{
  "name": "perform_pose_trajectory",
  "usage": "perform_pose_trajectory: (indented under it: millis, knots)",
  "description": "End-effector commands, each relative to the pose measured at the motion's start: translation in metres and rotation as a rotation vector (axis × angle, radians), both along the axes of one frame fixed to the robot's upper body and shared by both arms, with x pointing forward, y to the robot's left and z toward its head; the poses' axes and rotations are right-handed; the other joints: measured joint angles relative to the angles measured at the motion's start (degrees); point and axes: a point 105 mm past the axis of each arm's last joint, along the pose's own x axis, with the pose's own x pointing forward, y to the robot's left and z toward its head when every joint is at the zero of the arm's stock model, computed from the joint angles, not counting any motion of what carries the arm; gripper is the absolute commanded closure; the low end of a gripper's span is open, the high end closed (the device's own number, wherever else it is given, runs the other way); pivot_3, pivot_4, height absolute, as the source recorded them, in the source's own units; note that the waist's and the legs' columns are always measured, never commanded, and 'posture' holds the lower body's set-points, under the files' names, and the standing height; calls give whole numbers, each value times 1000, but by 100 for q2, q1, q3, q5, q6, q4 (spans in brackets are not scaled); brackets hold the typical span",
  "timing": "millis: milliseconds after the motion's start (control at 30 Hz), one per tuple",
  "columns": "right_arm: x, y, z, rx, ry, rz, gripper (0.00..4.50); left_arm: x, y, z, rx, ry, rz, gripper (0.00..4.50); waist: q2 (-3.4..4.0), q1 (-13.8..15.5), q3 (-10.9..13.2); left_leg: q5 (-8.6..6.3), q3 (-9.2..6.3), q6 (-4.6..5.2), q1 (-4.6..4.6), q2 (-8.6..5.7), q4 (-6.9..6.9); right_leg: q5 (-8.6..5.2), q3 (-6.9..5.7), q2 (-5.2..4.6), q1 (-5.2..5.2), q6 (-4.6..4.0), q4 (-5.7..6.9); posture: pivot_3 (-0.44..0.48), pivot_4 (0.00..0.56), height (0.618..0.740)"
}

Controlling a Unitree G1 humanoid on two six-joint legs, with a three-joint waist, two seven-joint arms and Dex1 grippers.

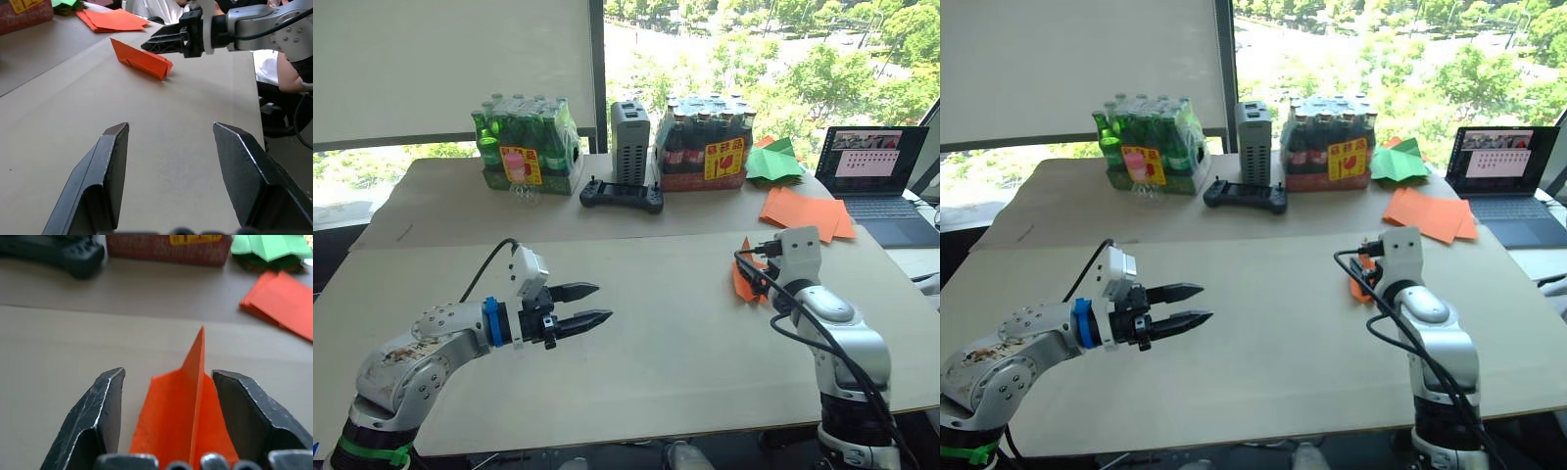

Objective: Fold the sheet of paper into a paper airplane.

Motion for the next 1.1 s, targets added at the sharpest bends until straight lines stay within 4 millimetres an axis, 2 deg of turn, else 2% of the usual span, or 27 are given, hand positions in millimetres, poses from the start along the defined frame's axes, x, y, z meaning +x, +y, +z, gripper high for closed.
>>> perform_pose_trajectory:
  millis: [33,167,267,433,1100]
  knots:
    - [-33,53,20,-9,-87,345,33,9,22,1,-15,-44,127,1593,0,-19,0,-2,0,3,3,3,-1,0,0,2,1,0,0,0,150,723]
    - [-56,78,-14,-124,-10,530,33,21,52,-12,-37,-52,328,1593,0,8,0,-3,-2,6,4,5,-2,0,-3,3,4,0,-4,0,150,723]
    - [-54,80,-38,-149,27,531,33,21,68,-27,-29,-44,433,1593,-2,24,1,-3,1,5,1,0,8,1,-2,-3,5,2,-8,0,150,723]
    - [-49,73,-66,-169,70,509,33,15,77,-39,-50,-37,488,1593,-3,41,0,-3,3,5,2,-1,10,3,-1,-5,7,4,-8,0,150,723]
    - [-46,66,-73,-147,86,467,33,13,80,-39,-37,-72,455,1593,-3,134,0,-3,3,5,3,0,10,3,-2,-3,8,4,-7,0,150,723]
